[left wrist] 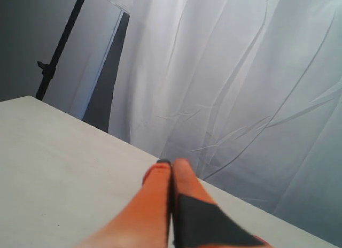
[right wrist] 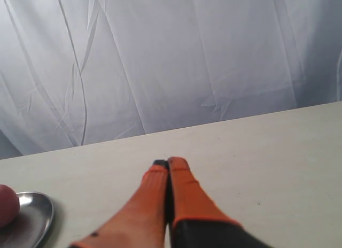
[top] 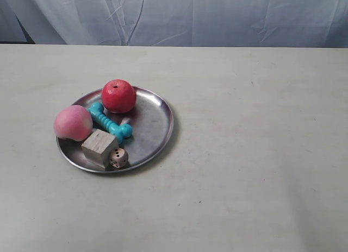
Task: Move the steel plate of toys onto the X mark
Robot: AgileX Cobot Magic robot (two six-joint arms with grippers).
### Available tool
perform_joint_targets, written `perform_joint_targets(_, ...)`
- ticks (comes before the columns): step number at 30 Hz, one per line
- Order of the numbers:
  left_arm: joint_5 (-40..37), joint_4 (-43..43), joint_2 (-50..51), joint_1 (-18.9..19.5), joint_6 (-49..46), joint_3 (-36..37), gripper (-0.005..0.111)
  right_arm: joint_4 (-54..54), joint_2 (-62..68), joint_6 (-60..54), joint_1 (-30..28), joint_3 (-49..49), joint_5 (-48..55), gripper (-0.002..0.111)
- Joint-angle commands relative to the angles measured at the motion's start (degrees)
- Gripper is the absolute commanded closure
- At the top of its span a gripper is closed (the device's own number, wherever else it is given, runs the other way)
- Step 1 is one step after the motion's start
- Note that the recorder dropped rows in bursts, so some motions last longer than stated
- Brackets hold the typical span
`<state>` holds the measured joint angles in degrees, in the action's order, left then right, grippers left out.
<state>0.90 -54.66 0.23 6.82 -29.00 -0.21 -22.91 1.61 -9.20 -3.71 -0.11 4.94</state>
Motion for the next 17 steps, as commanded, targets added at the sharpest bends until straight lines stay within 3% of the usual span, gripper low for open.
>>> perform_joint_targets(1, 0.35, -0.33, -0.23, -0.04, -0.16, 0.21, 0.107, 0.1, -0.26, -0.08, -0.2, 0.11, -0.35, 0.108)
perform_joint_targets(8, 0.73, -0.15, -0.23, -0.04, -0.16, 0.21, 0.107, 0.1, -0.26, -0.08, -0.2, 0.11, -0.35, 0.108)
perform_joint_targets(10, 0.5, 3.23, -0.23, -0.04, -1.09, 0.21, 0.107, 0.1, -0.26, -0.08, -0.2, 0.11, -0.35, 0.108)
perform_joint_targets(13, -4.54, 13.05, -0.23, -0.04, -1.71, 0.21, 0.107, 0.1, -0.26, -0.08, -0.2, 0.11, -0.35, 0.108)
perform_joint_targets(17, -16.14, 19.55, -0.23, -0.04, -1.58, 0.21, 0.107, 0.1, -0.26, -0.08, -0.2, 0.11, -0.35, 0.108)
